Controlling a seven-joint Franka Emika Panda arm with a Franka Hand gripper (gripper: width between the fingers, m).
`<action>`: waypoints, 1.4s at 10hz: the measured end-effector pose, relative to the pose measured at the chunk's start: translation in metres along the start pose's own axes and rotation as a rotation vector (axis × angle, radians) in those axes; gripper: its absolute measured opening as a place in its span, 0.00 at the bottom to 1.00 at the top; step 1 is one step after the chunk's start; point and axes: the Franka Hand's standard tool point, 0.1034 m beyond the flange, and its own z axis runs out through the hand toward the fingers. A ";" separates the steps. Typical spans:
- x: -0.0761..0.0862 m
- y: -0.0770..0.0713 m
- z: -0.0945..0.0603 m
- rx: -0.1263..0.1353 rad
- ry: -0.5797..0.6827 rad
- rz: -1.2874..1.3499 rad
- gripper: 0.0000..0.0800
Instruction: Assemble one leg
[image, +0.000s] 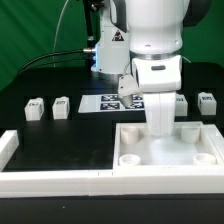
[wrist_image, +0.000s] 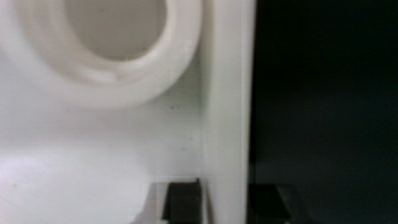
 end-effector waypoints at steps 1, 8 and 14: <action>0.000 0.000 0.000 0.000 0.000 0.000 0.32; 0.000 0.001 -0.001 -0.002 0.000 0.000 0.81; 0.000 -0.029 -0.045 -0.049 -0.025 0.096 0.81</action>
Offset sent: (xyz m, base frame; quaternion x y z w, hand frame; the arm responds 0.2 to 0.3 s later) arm 0.0007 0.0037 0.0018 -0.0098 0.0044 -0.0085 0.9999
